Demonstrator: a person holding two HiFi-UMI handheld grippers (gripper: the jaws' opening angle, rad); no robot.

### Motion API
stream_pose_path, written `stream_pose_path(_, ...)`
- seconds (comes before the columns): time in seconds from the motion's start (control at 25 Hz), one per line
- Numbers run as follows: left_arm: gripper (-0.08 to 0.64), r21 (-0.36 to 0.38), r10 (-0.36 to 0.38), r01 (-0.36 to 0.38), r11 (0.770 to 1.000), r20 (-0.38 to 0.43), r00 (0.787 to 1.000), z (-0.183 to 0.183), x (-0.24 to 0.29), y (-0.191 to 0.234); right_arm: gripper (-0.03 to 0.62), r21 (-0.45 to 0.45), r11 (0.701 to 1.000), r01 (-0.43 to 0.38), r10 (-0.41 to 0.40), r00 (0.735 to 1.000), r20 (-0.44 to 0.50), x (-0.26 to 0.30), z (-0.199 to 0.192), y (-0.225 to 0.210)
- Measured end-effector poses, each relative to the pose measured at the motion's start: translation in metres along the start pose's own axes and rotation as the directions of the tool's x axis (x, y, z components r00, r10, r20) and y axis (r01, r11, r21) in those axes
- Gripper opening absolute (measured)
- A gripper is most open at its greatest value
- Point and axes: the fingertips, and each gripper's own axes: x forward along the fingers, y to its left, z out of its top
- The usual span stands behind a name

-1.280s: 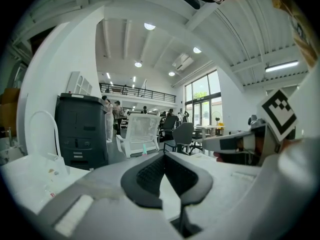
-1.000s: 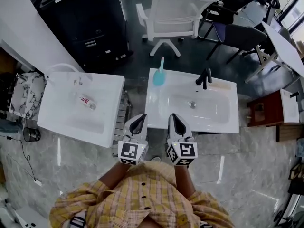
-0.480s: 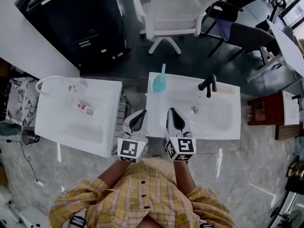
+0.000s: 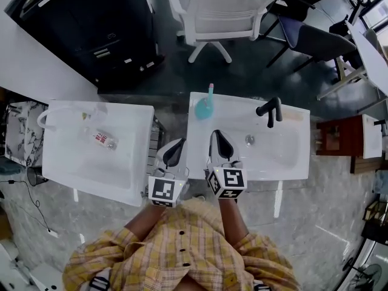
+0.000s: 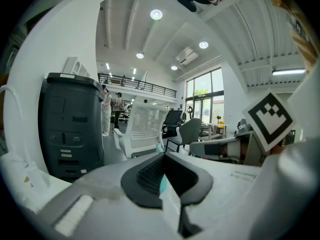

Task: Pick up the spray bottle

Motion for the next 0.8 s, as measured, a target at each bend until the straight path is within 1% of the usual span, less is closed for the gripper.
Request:
stream_pose_path(0.28, -0.002, -0.026, -0.003, 0.003, 1.0, -0.018, 1.0, -0.006, 0.016, 0.016, 0.045, 0.0, 1.0, 0.015, -0.015, 1.0, -0.012, 0.033, -0.002, -0.008)
stream_pose_path(0.68, -0.002, -0.036, -0.003, 0.001, 0.999, -0.052, 0.999, -0.015, 0.028, 0.032, 0.092, 0.006, 0.999, 0.035, -0.035, 0.999, -0.04, 0.072, -0.012, -0.02)
stream_pose_path(0.8, -0.002, -0.069, 0.005, -0.009, 0.998, -0.066, 0.998, -0.016, 0.029, 0.035, 0.111, 0.014, 0.999, 0.039, -0.038, 0.998, -0.046, 0.081, -0.015, -0.021)
